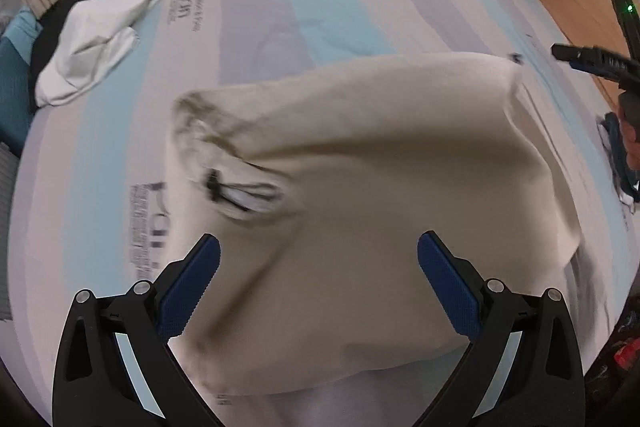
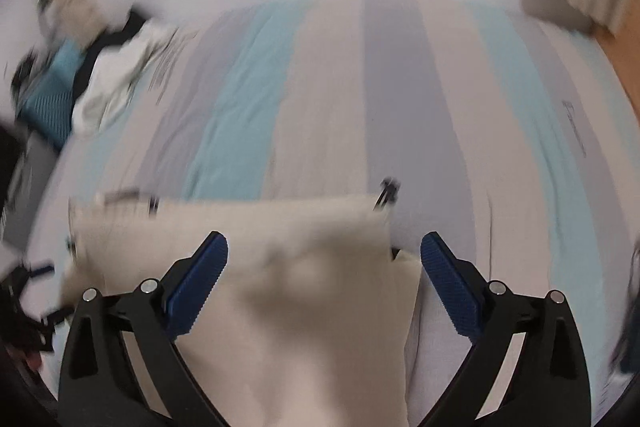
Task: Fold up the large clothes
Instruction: 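Release the hem and smooth the folded jacket with both tools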
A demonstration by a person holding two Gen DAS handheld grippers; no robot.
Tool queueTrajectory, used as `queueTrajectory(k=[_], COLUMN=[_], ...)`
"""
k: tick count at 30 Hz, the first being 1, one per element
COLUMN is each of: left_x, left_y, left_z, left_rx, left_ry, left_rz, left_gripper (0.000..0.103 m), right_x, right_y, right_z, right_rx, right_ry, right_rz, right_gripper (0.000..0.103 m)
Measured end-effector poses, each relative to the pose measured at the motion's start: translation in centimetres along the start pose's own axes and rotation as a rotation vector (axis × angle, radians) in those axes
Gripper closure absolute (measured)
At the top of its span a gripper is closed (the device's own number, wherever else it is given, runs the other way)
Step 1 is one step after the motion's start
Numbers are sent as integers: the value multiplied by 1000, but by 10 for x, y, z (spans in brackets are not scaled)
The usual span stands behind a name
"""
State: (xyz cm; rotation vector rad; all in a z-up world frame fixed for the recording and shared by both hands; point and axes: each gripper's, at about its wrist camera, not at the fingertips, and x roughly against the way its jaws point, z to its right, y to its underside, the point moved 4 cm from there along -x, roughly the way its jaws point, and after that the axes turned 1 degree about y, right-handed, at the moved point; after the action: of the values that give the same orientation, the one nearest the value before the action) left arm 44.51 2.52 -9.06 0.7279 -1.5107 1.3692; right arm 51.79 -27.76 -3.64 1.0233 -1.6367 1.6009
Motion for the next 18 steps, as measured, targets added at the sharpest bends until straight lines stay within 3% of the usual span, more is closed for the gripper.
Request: queueTrajectory(k=[6,10,14,18], left_x=[-42,-73,-83,-89], left_y=[-1,-3,-14,-21], left_z=[5,-21,-93,-147], left_rx=[45,23,98,121], left_ry=[39,-75,-236,-334], left_rz=[-2,-1,20,-5], left_gripper=[6,6,7,6], right_x=[-28,-59,-75,-78], right_y=[69,93,90,87], right_z=[-64,-87,-90,-94], right_rx=[65,74,31,35], right_ry=[-87,-56,-50,-33], right_rz=[-127,-181,-193,-184], right_gripper=[10,14,15,15])
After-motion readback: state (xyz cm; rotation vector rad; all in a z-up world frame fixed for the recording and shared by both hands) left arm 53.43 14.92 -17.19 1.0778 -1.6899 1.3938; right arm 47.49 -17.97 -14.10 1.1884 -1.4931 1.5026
